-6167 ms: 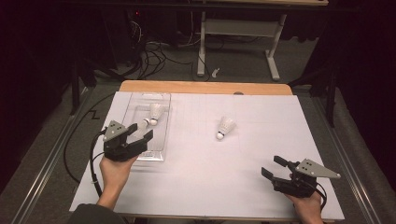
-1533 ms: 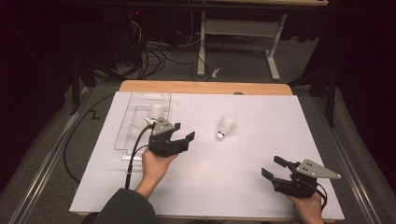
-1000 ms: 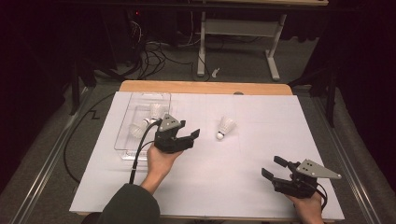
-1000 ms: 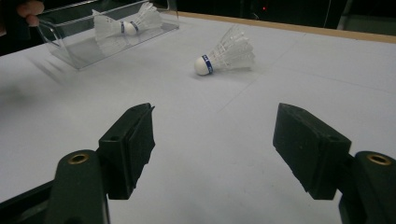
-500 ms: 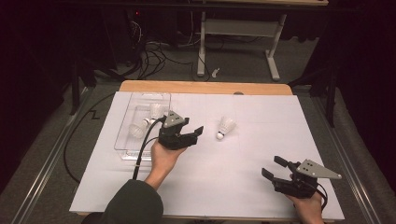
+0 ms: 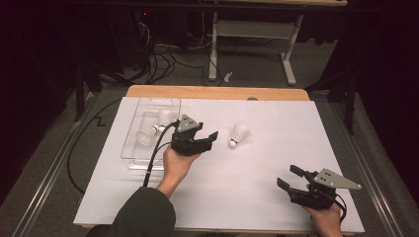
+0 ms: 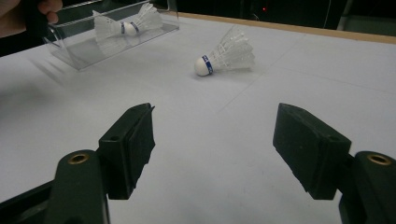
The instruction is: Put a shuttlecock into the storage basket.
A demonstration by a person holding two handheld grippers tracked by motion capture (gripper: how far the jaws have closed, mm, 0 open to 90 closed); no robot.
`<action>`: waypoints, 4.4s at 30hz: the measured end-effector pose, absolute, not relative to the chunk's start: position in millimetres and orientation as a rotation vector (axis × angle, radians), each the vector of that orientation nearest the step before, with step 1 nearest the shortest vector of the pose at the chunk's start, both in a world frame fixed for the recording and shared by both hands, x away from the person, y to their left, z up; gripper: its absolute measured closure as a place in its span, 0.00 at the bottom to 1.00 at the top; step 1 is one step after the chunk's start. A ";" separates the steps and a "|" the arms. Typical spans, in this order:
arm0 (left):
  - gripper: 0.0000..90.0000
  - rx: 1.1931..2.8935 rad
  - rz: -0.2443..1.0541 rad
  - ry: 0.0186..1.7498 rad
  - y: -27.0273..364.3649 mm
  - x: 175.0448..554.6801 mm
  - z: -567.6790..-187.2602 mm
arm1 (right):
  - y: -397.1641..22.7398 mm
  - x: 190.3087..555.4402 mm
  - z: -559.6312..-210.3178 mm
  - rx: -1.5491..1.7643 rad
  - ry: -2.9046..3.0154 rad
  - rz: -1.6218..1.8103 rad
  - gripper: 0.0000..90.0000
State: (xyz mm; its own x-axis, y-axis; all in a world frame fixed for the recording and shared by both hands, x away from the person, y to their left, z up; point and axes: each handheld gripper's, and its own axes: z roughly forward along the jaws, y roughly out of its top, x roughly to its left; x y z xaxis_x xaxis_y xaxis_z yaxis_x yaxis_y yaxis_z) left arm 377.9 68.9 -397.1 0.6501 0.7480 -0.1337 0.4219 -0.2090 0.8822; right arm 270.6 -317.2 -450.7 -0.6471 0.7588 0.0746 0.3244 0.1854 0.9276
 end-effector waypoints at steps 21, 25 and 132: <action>0.40 1.848 0.396 0.923 56.8 390.1 -394.7 | -317.4 270.7 -450.7 1.017 2.065 1.458 0.33; 0.40 1.850 0.394 0.927 55.9 392.0 -395.6 | -317.3 270.6 -450.7 1.017 2.065 1.459 0.33; 0.46 2.265 0.165 1.068 -33.0 453.7 -408.0 | -317.3 270.8 -451.1 1.014 2.074 1.461 0.33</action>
